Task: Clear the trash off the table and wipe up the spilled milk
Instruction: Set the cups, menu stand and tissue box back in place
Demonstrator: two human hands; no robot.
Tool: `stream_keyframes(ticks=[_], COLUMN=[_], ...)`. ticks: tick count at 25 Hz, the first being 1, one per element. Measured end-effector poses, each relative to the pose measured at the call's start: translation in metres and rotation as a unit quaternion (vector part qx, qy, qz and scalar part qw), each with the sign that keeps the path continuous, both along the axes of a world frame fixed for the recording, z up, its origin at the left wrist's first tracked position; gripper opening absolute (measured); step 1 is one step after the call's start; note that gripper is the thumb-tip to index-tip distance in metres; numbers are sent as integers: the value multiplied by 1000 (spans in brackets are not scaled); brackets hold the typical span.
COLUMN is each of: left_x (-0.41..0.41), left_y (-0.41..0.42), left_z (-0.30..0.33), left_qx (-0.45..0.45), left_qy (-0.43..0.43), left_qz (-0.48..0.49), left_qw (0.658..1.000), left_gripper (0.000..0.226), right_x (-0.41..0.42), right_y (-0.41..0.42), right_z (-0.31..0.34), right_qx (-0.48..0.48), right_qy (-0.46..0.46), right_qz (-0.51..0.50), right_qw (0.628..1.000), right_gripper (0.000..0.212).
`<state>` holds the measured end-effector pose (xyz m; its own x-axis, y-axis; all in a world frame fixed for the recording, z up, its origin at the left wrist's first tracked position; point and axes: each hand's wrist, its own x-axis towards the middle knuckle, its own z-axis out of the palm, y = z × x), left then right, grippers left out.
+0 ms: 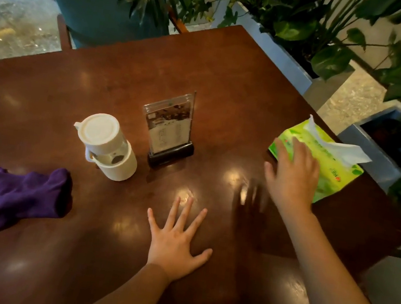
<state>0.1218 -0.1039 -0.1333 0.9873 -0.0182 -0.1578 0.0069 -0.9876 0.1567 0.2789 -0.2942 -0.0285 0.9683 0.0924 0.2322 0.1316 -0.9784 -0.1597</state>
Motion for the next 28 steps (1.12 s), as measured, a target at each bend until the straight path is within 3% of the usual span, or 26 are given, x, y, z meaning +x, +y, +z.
stream_keyframes(ticks=[4, 7, 10, 14, 18, 21, 23, 26, 28], left_x=[0, 0, 1, 2, 1, 1, 2, 2, 1], left_y=[-1, -2, -3, -3, -3, -2, -2, -3, -3], left_z=[0, 2, 4, 6, 6, 7, 6, 8, 7], left_qx=[25, 26, 26, 28, 27, 22, 20, 17, 16], left_qy=[-7, -9, -12, -11, -5, -4, -9, -11, -10], left_qz=[4, 7, 3, -1, -1, -3, -3, -3, -1], left_qw=[1000, 1000, 1000, 1000, 1000, 1000, 1000, 1000, 1000], left_gripper=[82, 82, 82, 82, 82, 83, 83, 83, 83], right_x=[24, 47, 61, 66, 70, 58, 46, 33, 28], right_y=[-54, -72, -80, -74, -46, -38, -29, 7, 29], right_z=[-5, -7, -15, -26, -21, -14, -15, -21, -33], right_qx=[-72, -93, -66, -98, -114, -48, -12, 80, 83], right_qy=[87, 167, 229, 190, 162, 27, -39, 46, 104], right_qz=[-114, -125, -105, -16, 179, 238, 183, 24, -4], right_qw=[987, 974, 966, 977, 964, 970, 982, 995, 991], right_gripper=[84, 104, 111, 105, 94, 87, 94, 105, 108])
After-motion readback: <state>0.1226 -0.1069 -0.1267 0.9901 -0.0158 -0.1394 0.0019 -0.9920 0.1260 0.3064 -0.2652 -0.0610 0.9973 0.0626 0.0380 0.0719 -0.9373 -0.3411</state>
